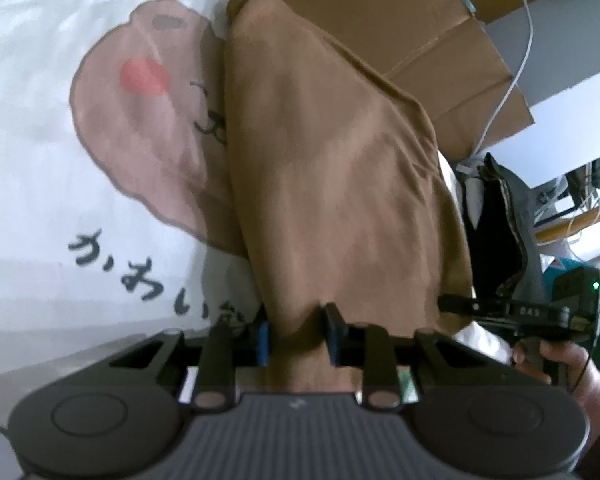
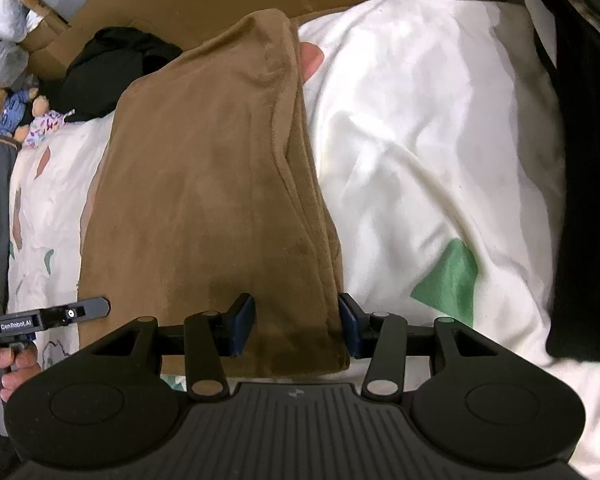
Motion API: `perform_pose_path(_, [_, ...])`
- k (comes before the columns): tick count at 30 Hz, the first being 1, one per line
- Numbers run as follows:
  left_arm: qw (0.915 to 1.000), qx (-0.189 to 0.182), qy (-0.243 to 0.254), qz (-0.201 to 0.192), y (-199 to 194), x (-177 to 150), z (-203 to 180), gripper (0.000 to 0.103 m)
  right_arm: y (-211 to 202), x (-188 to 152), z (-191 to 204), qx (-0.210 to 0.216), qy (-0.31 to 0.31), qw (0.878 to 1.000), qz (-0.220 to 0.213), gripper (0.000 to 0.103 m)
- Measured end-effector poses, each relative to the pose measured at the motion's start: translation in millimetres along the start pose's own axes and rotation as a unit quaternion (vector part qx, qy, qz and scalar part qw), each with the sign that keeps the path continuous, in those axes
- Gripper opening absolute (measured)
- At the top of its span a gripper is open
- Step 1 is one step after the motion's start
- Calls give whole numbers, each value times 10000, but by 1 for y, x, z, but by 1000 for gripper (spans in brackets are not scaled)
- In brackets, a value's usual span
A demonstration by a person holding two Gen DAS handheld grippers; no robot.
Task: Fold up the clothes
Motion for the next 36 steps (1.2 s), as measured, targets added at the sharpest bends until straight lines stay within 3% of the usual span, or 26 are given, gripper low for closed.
perform_pose_path(6, [9998,-33,-220,-17,0,-3,4,23,-9,-4,-9,92,287,9995,-2,50])
perform_pose_path(8, [9998,-23,-207,-71,-1,-3,4,12,-9,-5,-10,112,363,9993,1,50])
perform_pose_path(11, [9996,-112,-180,-180,-8,0,0,9,-5,-5,-10,79,428,9990,23,48])
perform_pose_path(12, [9996,-139,-164,-189,-11,1,-1,9,-4,-4,-10,73,446,9990,22,43])
perform_pose_path(14, [9995,-193,-132,-206,-15,2,-5,8,-7,-3,-9,96,447,9990,1,19])
perform_pose_path(16, [9995,-211,-90,-208,-19,4,-9,8,-11,-2,-8,159,455,9988,-34,14])
perform_pose_path(26, [9998,-114,177,-25,-48,-2,-18,7,-38,-6,10,312,457,9984,-67,11])
perform_pose_path(36, [9996,87,176,190,-75,-37,-19,8,-59,-50,22,286,412,9986,186,11])
Point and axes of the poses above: each gripper's, at about its wrist camera, not at the fingertips, and y roughly the way its jaws point, z to its left, x to its top, the point moved 5 cm from there along y, roughly the way its jaws point, and after that the axes turned 11 degrees about -z, right-handed, at the moved point
